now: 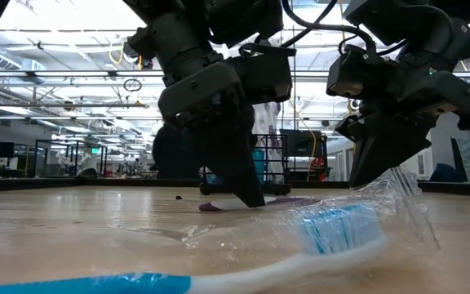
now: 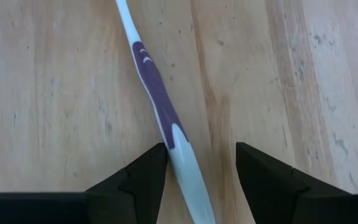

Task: Pick & Place toothbrushing station
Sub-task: Put the purple toothbrush into the black organizer

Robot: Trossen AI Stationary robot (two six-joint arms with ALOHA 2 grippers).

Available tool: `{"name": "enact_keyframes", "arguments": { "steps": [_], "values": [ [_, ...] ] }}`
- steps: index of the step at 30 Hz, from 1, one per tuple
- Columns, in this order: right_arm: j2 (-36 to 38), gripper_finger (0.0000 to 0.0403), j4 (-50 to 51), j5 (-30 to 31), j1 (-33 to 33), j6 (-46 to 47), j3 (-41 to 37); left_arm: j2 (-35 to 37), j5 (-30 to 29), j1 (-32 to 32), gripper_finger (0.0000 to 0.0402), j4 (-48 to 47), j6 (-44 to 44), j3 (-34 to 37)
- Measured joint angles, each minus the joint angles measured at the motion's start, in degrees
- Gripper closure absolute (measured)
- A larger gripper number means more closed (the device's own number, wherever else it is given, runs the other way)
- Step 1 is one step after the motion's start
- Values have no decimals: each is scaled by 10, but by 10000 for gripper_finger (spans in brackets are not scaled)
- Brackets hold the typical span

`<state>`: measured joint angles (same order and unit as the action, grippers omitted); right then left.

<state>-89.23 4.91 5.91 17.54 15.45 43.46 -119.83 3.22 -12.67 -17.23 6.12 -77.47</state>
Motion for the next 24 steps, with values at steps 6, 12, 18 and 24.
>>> {"name": "enact_keyframes", "arguments": {
  "steps": [6, 12, 18, 24],
  "values": [
    [0, 403, -1, 0, 0, -4, 0, 0, 0, 0, 206, 4, 17, 0],
    [0, 403, -2, 0, 0, -8, 0, -1, -5, 0, 273, 4, 21, 0],
    [0, 403, -2, -10, 1, -12, 0, -1, -22, 1, 379, 4, 22, 0],
    [0, 403, -3, 2, 0, -12, 1, -2, -16, 2, 383, -1, 20, 0]
  ]
}}
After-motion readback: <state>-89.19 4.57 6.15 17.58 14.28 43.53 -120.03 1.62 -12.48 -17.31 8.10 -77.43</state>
